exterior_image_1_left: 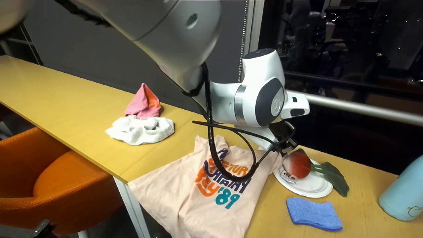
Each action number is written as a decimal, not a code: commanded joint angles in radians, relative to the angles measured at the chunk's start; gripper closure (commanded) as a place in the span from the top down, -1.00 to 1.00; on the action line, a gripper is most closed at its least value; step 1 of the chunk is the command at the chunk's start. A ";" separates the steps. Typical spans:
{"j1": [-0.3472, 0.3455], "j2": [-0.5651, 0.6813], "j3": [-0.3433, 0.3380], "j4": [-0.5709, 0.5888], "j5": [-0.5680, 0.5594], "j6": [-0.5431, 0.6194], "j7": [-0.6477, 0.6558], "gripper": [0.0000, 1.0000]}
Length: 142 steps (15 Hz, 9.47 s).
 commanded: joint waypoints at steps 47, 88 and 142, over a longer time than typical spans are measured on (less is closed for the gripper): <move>0.152 -0.237 0.254 -0.270 0.008 0.015 -0.035 -0.99; 0.051 -0.446 0.254 -0.410 -0.025 -0.304 -0.246 1.00; 0.041 -0.389 0.153 -0.571 -0.004 0.126 -0.168 1.00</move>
